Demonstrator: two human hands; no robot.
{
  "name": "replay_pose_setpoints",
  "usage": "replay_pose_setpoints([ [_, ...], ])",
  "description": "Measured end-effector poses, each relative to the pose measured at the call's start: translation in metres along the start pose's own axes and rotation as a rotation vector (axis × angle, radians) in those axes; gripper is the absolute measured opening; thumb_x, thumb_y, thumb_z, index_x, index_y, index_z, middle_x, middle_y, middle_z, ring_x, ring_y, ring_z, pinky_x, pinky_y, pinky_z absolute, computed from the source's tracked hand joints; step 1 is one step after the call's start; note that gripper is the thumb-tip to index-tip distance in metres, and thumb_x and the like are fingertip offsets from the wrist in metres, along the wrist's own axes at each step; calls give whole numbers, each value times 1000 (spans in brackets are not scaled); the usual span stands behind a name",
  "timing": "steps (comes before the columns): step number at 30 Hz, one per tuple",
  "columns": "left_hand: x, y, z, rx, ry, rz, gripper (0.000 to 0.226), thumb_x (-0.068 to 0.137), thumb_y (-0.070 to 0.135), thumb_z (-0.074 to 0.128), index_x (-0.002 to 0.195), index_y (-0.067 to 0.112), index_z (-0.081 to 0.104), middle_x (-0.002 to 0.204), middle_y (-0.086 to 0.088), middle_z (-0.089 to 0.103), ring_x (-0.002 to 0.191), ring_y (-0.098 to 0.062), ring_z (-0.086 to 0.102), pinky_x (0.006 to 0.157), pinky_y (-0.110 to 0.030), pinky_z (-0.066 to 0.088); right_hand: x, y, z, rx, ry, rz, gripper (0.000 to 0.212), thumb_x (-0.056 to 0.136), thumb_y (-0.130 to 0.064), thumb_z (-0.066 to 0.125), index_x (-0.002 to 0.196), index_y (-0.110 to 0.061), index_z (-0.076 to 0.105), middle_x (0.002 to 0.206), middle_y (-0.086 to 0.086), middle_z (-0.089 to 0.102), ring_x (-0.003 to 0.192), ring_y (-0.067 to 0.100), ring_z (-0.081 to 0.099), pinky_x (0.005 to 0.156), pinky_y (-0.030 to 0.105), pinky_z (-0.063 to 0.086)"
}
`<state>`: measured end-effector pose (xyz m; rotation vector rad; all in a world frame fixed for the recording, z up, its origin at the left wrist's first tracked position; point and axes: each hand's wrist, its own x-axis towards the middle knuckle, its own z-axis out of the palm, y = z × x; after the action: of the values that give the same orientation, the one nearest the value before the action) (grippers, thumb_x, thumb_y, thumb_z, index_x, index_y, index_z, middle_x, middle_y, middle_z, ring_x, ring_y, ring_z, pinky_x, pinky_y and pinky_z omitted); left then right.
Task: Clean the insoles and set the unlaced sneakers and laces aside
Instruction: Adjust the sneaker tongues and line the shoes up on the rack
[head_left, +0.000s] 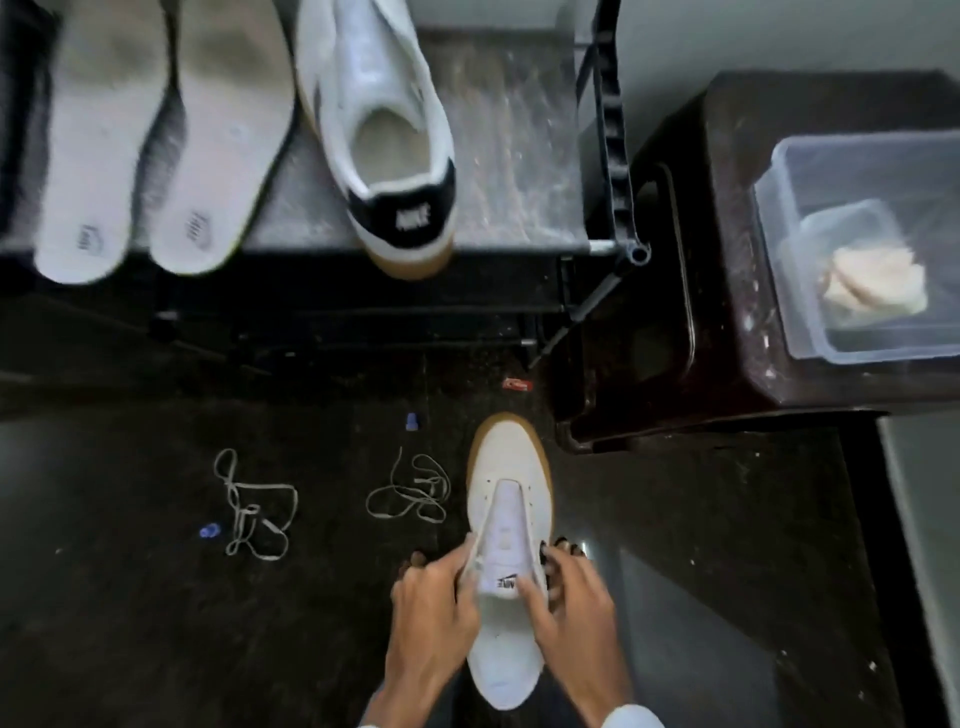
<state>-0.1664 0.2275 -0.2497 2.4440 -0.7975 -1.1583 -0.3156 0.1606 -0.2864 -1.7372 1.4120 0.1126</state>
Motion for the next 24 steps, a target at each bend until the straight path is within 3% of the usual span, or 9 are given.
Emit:
replay_pose_setpoints([
  [3, -14, 10, -39, 5, 21, 45, 42, 92, 34, 53, 132, 47, 53, 95, 3, 77, 86, -13, 70, 84, -27, 52, -18, -34, -14, 35, 180, -51, 24, 78, -25, 79, 100, -18, 73, 83, -8, 61, 76, 2, 58, 59, -1, 40],
  [6, -27, 27, -74, 4, 33, 68, 45, 89, 35, 54, 131, 51, 52, 86, -1, 76, 76, -14, 69, 79, -24, 52, -33, -74, -34, 62, 378, -126, 23, 75, -40, 64, 81, -21, 76, 69, -11, 60, 63, 3, 53, 59, -3, 35],
  [9, -37, 50, -108, -23, 66, 93, 44, 85, 41, 52, 127, 57, 53, 88, 3, 76, 79, -15, 70, 80, -22, 52, -45, -116, -58, 67, 558, -192, 24, 73, -42, 56, 70, -26, 74, 63, -10, 60, 64, 4, 52, 62, 3, 38],
  [14, -42, 98, -159, -92, 191, 292, 48, 82, 33, 55, 125, 55, 54, 76, 3, 75, 67, -17, 68, 70, -27, 55, -49, -169, -108, 93, 645, -175, 10, 72, -37, 66, 72, -33, 74, 67, -9, 66, 71, 5, 57, 64, 11, 42],
  [17, -35, 132, -189, -132, 265, 433, 42, 86, 24, 58, 123, 42, 61, 79, 6, 76, 68, -13, 70, 64, -25, 54, -41, -196, -142, 93, 689, -243, 26, 74, -47, 58, 78, -29, 75, 73, -8, 68, 75, 5, 58, 65, 8, 41],
  [20, -12, 164, -213, -162, 318, 513, 32, 87, 25, 55, 116, 33, 65, 82, 0, 76, 72, -20, 70, 63, -34, 55, -20, -224, -175, 102, 683, -303, 28, 77, -46, 56, 81, -25, 74, 73, -7, 67, 73, 7, 58, 67, 5, 39],
  [22, 12, 187, -226, -114, 359, 543, 24, 86, 26, 54, 106, 27, 68, 77, -6, 73, 74, -29, 65, 61, -38, 52, 3, -241, -195, 78, 677, -319, 18, 82, -36, 63, 81, -21, 74, 73, -6, 67, 68, 9, 59, 67, 11, 39],
  [24, 39, 210, -237, -82, 376, 550, 9, 83, 22, 54, 81, 15, 60, 65, -11, 64, 67, -36, 57, 57, -41, 50, 31, -256, -210, 58, 687, -327, 7, 85, -22, 71, 82, -16, 74, 74, -1, 68, 69, 14, 59, 69, 22, 40],
])
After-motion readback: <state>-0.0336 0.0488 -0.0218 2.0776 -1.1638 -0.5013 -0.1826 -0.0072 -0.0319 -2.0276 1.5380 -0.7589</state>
